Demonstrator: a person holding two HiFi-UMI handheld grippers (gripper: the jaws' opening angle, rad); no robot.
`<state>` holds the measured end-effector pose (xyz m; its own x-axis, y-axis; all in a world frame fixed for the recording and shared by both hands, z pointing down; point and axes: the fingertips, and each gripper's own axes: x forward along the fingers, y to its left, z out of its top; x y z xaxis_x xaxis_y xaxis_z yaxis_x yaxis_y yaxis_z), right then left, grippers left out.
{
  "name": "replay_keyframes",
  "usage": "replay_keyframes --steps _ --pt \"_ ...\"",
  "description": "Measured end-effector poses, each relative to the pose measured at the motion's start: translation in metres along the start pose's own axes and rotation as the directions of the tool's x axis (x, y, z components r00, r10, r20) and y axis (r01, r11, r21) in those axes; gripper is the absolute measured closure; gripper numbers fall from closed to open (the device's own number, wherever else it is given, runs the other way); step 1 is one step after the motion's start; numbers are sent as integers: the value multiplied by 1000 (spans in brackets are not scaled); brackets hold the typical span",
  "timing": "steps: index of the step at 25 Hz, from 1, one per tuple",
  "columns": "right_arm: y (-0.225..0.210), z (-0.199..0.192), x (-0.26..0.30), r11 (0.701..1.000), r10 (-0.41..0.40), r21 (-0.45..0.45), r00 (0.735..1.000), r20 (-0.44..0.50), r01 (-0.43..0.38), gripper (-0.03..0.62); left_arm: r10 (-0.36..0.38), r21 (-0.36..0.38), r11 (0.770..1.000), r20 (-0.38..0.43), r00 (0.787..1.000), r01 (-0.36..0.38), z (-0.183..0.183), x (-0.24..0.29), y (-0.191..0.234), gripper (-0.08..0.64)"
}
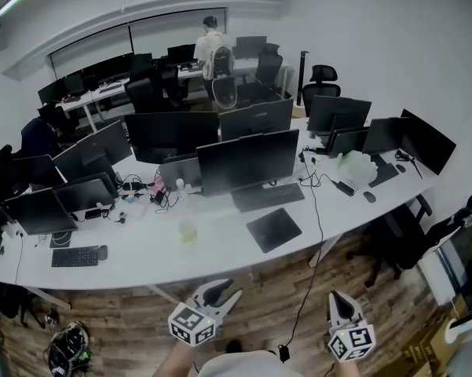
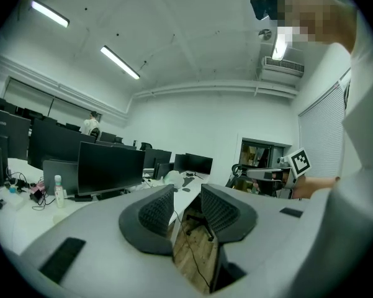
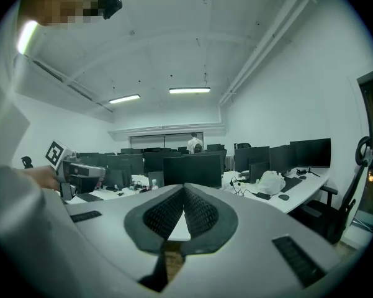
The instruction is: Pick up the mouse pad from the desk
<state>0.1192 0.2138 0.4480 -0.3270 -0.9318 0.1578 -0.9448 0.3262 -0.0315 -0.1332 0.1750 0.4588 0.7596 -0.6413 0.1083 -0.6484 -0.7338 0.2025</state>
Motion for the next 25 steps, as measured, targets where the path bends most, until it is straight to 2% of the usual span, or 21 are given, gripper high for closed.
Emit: replay_keyframes --steps 6,14,25 --pt "13 -8 4 999 -29 12 999 -20 29 581 -28 -13 1000 -13 1000 28 -5 -7 12 348" --pt "47 -14 8 1000 -29 -9 999 -39 29 581 -98 -34 995 -3 995 98 -13 -17 23 277" --pt "62 -17 14 999 -51 -16 997 -59 50 581 -111 -48 993 -45 993 109 -30 -24 50 244"
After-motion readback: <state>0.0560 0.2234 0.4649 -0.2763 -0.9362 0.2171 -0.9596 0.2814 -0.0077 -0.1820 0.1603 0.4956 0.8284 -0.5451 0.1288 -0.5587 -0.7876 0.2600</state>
